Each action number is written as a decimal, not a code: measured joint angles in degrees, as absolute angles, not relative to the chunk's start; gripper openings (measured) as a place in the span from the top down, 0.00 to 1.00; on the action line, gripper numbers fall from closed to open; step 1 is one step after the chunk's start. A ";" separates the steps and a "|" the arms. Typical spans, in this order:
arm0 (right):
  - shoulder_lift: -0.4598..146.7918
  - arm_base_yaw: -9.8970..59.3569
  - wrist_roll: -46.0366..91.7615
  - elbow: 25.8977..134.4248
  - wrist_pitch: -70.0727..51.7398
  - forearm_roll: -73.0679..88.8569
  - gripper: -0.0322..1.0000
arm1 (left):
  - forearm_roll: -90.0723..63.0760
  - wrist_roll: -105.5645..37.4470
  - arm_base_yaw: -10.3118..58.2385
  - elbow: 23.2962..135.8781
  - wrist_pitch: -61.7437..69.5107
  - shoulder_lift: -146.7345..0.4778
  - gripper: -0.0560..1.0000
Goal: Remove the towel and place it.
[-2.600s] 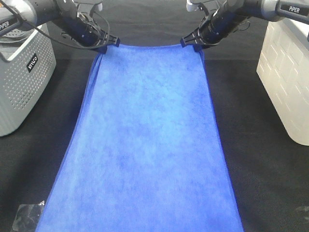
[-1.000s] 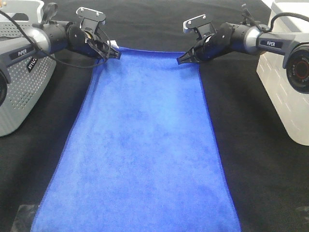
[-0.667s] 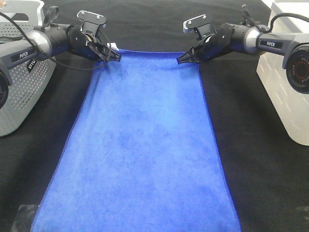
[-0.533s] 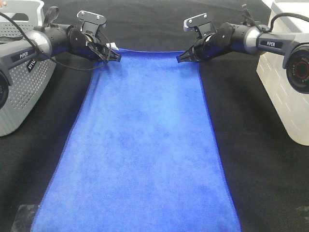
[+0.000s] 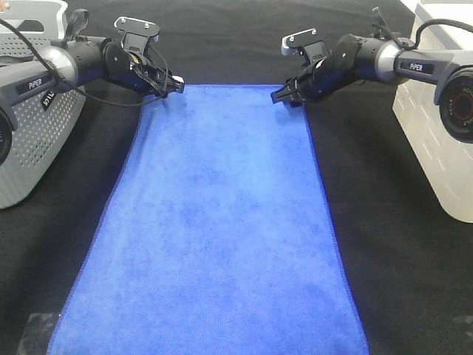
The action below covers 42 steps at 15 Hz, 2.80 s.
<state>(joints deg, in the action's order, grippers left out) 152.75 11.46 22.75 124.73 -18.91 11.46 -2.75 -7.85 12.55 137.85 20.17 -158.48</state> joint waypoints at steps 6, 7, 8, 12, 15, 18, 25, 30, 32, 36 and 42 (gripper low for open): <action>148.40 11.46 20.74 124.79 -31.80 11.46 0.44 | -4.07 -7.39 12.55 137.85 35.87 -154.13 0.39; 146.22 11.46 19.02 124.79 -34.78 11.46 0.42 | -4.58 -7.39 12.55 137.85 39.08 -152.01 0.38; 143.87 11.46 18.16 124.79 -37.59 11.46 0.38 | -4.87 -7.39 12.55 137.91 41.83 -150.17 0.36; 133.21 11.46 12.32 124.79 -48.93 11.40 0.27 | -5.27 -2.41 12.55 137.91 54.77 -140.55 0.20; 125.59 11.46 10.37 124.90 -57.41 11.06 0.27 | -5.27 -1.32 12.55 137.91 61.48 -133.21 0.20; 118.95 11.12 5.61 124.90 -60.39 8.77 0.27 | -4.18 0.00 11.46 138.03 65.83 -127.60 0.20; 110.98 -1.26 0.52 124.90 -69.21 7.28 0.27 | -4.76 0.00 -1.43 138.03 69.39 -125.88 0.20; 108.63 -3.09 0.00 123.93 -69.90 4.01 0.27 | -6.30 0.00 -4.35 138.03 69.56 -125.76 0.20; 106.17 -3.09 0.00 120.78 -69.96 4.01 0.27 | -7.05 0.00 -4.35 137.62 69.56 -124.50 0.20; 95.11 -3.09 -0.40 105.88 -69.90 4.01 0.27 | -4.76 0.00 -4.35 122.73 69.50 -113.22 0.20; 67.55 -3.09 -0.80 77.58 -69.96 3.95 0.27 | -2.69 -1.03 -4.35 90.87 69.61 -84.86 0.20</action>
<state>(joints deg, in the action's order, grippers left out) 67.55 -3.09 -0.80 77.58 -69.96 3.95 -2.69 -1.03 -4.35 90.87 69.61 -84.86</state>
